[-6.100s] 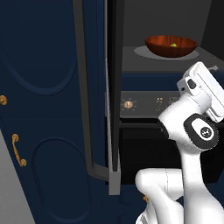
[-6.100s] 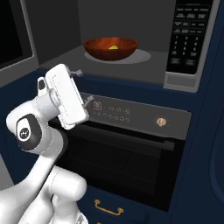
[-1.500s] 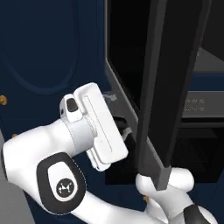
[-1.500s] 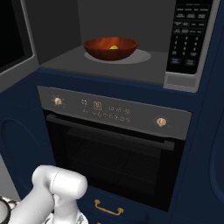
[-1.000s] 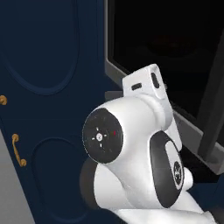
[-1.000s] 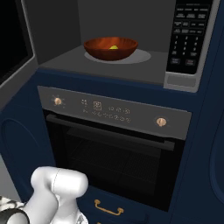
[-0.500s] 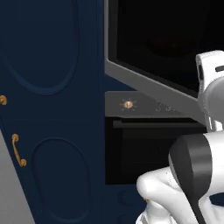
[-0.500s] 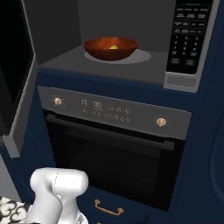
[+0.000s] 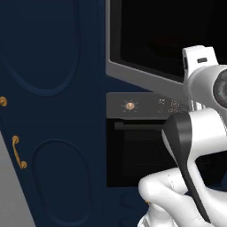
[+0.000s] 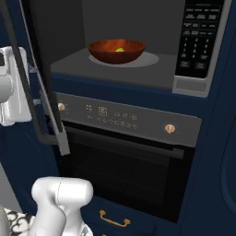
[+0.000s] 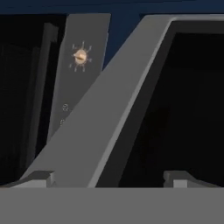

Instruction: Pick the lemon wedge from the sink and place it in the bowl. Then pick the bowl and place it in the microwave. Then close the microwave door and press the start button.

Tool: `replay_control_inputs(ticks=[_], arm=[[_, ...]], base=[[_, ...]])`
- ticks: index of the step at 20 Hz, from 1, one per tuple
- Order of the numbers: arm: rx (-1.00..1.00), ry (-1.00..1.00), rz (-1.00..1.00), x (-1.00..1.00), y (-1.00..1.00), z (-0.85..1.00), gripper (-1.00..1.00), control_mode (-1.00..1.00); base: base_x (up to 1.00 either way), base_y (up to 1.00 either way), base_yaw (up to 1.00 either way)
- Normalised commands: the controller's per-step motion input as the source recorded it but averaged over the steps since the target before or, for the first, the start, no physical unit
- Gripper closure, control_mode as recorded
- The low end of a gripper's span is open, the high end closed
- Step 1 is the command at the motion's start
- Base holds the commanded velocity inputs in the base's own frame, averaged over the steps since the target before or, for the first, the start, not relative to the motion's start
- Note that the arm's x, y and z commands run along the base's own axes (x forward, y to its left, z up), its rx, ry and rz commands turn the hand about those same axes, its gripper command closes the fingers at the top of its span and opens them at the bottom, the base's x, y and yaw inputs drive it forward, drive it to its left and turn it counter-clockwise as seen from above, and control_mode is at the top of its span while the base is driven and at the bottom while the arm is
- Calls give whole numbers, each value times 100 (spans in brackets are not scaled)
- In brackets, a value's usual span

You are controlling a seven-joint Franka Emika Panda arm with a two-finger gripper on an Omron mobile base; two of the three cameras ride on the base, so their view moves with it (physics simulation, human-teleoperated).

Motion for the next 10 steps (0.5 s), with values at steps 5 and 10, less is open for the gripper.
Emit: replay_control_inputs(ticks=[5,10], arm=[[0,-7,-1,86,-30,-13,-100,-100],[2,-5,0,80,-42,-4,-100,-100]], base=[[0,0,0],[0,0,0]])
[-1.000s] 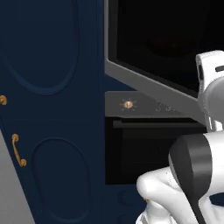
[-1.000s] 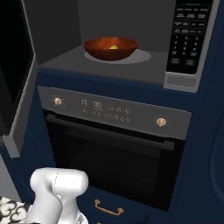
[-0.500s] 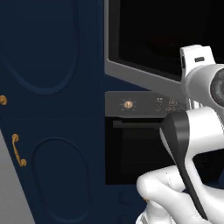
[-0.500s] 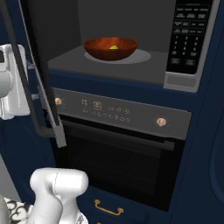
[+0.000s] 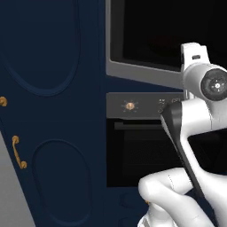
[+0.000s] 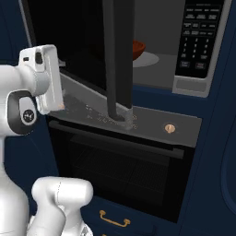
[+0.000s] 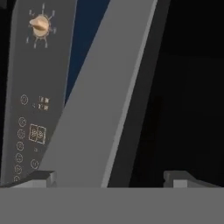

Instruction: Pick the lemon wedge from the sink and place it in the bowl. Then pick the bowl and place it in the microwave. Then close the microwave door and press the start button.

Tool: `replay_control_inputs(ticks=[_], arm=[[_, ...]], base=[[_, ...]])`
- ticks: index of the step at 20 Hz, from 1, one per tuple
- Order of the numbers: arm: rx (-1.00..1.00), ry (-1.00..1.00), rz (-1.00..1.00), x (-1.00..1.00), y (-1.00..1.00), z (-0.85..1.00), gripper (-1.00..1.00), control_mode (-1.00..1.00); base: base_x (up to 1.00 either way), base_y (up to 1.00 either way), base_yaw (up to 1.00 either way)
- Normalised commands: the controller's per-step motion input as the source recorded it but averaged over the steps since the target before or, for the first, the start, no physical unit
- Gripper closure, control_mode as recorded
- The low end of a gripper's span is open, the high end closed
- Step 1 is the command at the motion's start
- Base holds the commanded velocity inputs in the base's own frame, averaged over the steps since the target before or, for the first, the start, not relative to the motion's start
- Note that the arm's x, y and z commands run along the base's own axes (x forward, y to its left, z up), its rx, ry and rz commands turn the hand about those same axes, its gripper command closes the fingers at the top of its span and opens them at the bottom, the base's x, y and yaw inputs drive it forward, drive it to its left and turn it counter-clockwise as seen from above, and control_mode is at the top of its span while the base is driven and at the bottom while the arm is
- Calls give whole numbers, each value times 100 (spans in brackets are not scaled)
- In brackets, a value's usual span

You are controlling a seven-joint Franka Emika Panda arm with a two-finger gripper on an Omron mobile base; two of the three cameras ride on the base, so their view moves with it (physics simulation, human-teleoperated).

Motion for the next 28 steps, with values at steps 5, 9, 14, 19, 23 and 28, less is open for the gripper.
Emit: replay_control_inputs(ticks=[5,9,14,19,23,28], arm=[[7,0,0,73,-29,0,-100,-100],[9,0,0,62,-27,0,-100,-100],[11,0,1,64,-29,0,-100,-100],[12,0,2,66,-27,-10,-100,-100],[13,0,2,46,-28,-43,-100,-100],[22,-5,7,-46,-46,-19,-100,-100]], base=[[0,0,0],[0,0,0],[0,0,0],[0,0,0],[0,0,0],[0,0,0]])
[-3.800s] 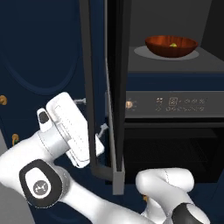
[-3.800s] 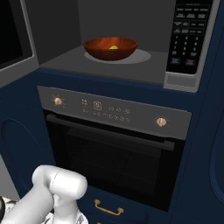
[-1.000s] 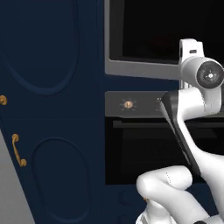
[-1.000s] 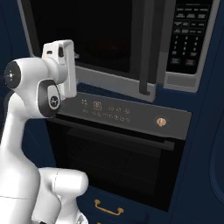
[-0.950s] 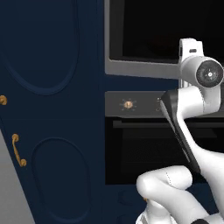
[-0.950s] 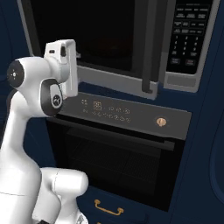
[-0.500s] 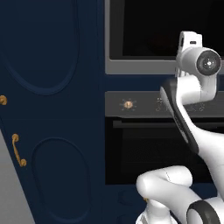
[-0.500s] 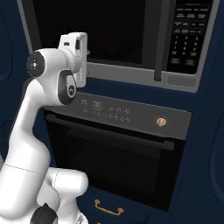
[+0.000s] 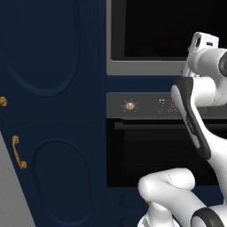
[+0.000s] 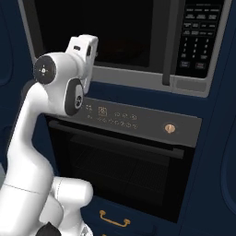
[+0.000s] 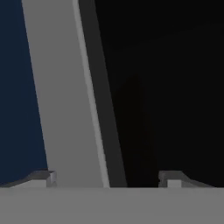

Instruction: Pick the lemon wedge from the sink and place it in the bowl. Then pick the bowl and place it in the microwave. Then close the microwave door and press the start button.

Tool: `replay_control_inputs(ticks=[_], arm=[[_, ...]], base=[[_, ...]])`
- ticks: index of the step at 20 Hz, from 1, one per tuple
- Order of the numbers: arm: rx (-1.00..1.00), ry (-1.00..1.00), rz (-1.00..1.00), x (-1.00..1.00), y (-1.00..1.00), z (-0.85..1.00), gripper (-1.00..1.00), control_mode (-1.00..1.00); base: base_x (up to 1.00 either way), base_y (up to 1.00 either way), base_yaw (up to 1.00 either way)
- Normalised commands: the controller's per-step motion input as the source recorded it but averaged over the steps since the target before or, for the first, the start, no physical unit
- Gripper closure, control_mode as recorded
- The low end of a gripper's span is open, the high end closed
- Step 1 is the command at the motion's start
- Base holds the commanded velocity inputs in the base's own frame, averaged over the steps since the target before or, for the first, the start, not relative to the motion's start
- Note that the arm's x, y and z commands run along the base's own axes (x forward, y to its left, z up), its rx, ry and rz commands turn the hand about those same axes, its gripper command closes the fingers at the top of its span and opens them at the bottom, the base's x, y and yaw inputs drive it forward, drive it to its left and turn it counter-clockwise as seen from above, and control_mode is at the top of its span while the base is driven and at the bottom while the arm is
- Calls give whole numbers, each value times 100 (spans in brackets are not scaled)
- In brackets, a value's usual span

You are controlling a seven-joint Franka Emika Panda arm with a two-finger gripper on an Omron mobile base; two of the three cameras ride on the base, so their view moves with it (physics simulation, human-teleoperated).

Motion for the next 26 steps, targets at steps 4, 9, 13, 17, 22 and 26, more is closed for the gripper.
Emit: replay_control_inputs(ticks=[4,9,13,17,22,26], arm=[[30,-5,7,-100,-68,9,-100,-100],[26,-5,0,-100,-98,0,-100,-100],[20,-7,0,-100,-100,0,-100,-100],[19,-3,5,-49,-100,0,-100,-100],[19,-1,19,25,-78,-2,-100,-100],[17,-11,31,66,-13,-7,-100,-100]], base=[[0,0,0],[0,0,0],[0,0,0],[0,0,0],[0,0,0],[0,0,0]])
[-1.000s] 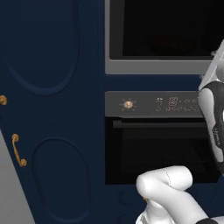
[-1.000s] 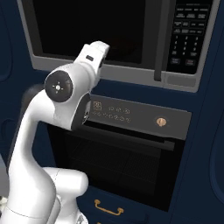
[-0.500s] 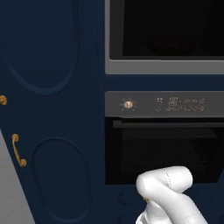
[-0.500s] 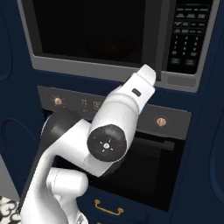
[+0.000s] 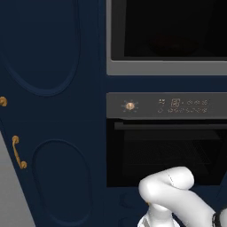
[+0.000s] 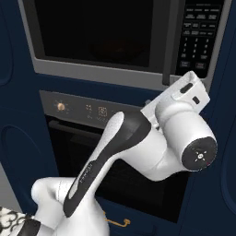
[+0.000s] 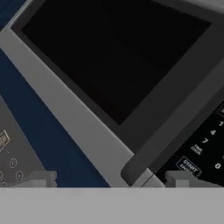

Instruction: Pick the lemon wedge from the sink and place it in the bowl. Then pick the bowl and place it in the microwave. Then close the microwave door and press the start button.

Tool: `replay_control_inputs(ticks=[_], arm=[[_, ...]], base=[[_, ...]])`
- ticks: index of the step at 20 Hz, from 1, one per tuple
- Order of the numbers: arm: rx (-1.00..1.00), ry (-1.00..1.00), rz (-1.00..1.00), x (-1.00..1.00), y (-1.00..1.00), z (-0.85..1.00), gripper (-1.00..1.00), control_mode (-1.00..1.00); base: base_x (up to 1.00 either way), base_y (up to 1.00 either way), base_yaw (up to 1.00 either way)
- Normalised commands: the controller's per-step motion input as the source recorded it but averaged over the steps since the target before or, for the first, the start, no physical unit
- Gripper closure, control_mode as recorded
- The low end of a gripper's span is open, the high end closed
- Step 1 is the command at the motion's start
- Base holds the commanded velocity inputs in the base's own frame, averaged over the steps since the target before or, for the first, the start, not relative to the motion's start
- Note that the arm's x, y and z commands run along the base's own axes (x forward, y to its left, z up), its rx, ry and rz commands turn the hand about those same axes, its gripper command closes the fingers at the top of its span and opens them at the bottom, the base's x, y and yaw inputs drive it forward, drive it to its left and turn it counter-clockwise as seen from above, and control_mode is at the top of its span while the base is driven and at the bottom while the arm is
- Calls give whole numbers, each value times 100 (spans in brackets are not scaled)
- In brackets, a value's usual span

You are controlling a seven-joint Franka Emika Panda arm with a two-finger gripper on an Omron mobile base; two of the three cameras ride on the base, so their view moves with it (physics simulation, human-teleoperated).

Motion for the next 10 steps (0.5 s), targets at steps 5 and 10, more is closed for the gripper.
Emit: replay_control_inputs(ticks=[5,10], arm=[[11,-23,29,57,-2,0,-100,-100],[3,-16,9,39,-17,0,-100,-100]], base=[[0,0,0],[0,0,0]])
